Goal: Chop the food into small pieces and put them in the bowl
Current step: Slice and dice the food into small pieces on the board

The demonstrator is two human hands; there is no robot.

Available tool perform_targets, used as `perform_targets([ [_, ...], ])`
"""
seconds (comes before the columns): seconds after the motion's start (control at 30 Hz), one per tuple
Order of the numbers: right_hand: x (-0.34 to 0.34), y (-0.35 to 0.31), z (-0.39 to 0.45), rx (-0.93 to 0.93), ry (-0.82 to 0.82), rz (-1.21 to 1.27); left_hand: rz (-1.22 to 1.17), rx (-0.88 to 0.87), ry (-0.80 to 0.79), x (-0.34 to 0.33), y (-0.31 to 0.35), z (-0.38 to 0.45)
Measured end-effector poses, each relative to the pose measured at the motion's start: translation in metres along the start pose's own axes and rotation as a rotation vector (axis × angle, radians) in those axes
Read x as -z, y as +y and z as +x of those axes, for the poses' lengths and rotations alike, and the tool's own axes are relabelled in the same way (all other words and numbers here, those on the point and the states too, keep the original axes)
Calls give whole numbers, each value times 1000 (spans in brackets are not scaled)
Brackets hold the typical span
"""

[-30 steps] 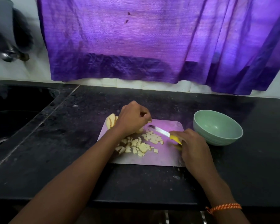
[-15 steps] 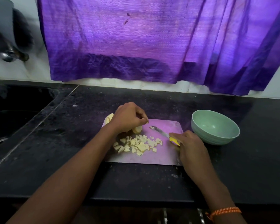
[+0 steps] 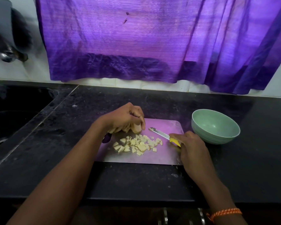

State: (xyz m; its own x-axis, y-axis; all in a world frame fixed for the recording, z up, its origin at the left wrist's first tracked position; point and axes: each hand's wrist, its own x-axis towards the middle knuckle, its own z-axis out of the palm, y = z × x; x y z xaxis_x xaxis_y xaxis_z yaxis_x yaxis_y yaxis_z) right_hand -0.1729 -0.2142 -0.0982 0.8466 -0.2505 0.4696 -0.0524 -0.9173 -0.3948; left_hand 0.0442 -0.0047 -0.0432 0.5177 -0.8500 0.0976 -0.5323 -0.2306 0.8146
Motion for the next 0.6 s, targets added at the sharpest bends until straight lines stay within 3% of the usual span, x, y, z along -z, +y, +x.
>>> perform_targets([
  [0.13,1,-8,-5,23,-68,125,207,56,106,10,-22,8],
  [0.3,3,-11,-7,105,-77,215,406,229,-14,22,-36,7],
  [0.6,6,-9,-4,175,95,148,282,208,-75,21,-29,4],
])
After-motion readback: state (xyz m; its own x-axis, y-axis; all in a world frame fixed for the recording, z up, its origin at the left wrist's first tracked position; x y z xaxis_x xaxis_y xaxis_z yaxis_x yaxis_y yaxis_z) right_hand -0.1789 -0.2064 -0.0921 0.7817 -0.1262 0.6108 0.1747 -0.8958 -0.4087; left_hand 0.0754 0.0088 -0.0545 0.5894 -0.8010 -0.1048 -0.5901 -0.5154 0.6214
